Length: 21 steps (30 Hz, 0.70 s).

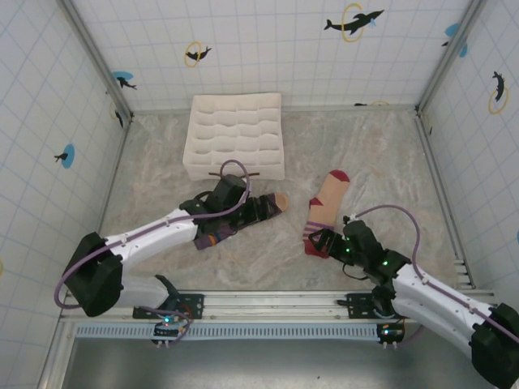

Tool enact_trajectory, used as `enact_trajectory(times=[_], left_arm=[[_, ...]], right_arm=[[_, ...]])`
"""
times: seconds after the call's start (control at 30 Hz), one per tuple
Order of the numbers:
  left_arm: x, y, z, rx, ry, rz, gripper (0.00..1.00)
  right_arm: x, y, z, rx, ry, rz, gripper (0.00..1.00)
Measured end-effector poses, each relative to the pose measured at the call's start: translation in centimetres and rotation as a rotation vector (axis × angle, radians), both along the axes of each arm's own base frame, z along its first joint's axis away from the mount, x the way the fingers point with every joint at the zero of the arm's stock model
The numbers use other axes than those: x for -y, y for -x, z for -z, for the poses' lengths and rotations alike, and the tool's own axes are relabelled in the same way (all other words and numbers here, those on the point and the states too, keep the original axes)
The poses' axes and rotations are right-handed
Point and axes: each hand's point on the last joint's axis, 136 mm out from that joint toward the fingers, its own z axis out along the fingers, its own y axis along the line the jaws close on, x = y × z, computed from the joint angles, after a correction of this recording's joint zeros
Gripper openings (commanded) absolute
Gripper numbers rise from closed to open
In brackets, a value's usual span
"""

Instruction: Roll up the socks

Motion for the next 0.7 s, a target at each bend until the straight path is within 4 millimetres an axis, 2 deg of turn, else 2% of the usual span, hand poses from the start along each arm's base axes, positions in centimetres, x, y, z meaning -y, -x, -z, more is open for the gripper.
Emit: enact_trajectory(times=[0.2,0.27,0.4,0.53,0.7], left_arm=[[0.5,0.9,2.1,-0.098,0.02,-0.016,0.92],[0.9,0.9,2.5,-0.125,0.033,-0.029,0.88],[2.1,1.3,3.3,-0.183,0.067,-0.023,0.85],[3.4,3.0,4.4,-0.224,0.07,0.031,0.82],[4.1,5.5,6.1,-0.28,0.089,0.066,0.77]], right_arm=[[-1.8,0.0,-0.1,-0.028,-0.056,-0.02,0.99],[-2.5,0.1,-0.2,-0.053,-0.058,-0.037,0.99],[-3.8,0.8,-0.3,-0.084,-0.041,-0.097,0.99],[-4.1,1.8,-0.8,-0.035,-0.008,-0.164,1.0],[-3.0,1.2,-2.3,0.089,0.039,-0.169,0.94]])
